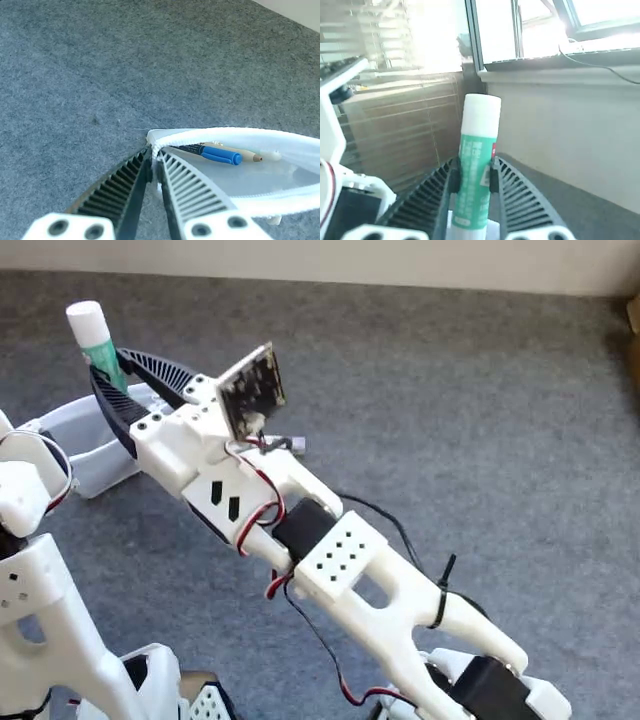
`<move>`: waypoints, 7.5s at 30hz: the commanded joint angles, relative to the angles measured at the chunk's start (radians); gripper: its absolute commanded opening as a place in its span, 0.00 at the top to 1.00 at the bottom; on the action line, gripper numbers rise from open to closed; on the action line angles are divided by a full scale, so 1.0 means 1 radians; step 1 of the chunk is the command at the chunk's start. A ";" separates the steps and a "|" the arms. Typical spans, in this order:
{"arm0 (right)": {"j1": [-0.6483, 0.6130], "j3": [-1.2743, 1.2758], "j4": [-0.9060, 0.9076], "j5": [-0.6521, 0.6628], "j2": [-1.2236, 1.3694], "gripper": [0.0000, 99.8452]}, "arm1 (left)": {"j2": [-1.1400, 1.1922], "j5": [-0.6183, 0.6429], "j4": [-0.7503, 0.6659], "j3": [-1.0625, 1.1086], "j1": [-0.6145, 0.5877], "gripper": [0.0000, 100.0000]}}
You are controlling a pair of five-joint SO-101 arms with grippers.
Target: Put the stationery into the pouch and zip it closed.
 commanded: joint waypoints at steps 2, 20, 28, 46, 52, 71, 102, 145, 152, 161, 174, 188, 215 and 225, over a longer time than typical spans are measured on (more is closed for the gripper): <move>0.007 0.019 -0.128 0.015 -0.058 1.00 | 0.015 0.006 0.000 0.044 -0.012 0.99; -0.030 0.093 -0.446 0.017 0.151 1.00 | 0.015 0.006 0.000 0.044 -0.012 0.99; -0.087 0.156 -0.444 0.017 0.182 1.00 | 0.015 0.006 0.000 0.044 -0.012 0.99; -0.082 0.160 -0.584 0.227 0.228 1.00 | 0.015 0.006 0.000 0.044 -0.012 0.99; -0.085 0.154 -0.774 0.370 0.414 1.00 | 0.015 0.006 0.000 0.044 -0.012 0.99; -0.081 0.196 -0.894 0.397 0.456 0.97 | 0.015 0.006 0.000 0.044 -0.012 0.99; -0.019 0.205 -0.894 0.397 0.414 0.82 | 0.016 0.006 0.000 0.044 -0.012 0.99; 0.232 -0.908 1.122 0.060 0.529 0.82 | 0.015 0.006 -0.043 0.079 -0.010 0.99; 0.234 -1.222 1.394 0.201 0.731 0.82 | 0.015 0.006 -0.043 0.079 -0.010 0.99; 0.263 -1.357 1.563 0.388 0.911 0.82 | 0.015 0.006 -0.043 0.081 0.004 0.99; 0.312 -1.365 1.566 0.537 1.124 0.82 | 0.016 0.006 -0.043 0.082 0.021 0.99; 0.331 -1.365 1.395 0.543 1.242 0.82 | 0.016 0.006 -0.043 0.082 0.021 0.99; 0.329 -1.365 1.357 0.618 1.371 0.98 | 0.018 0.006 -0.043 0.082 0.021 0.99; 0.325 -1.484 1.577 0.620 1.376 0.98 | 0.018 0.006 -0.043 0.082 0.021 0.99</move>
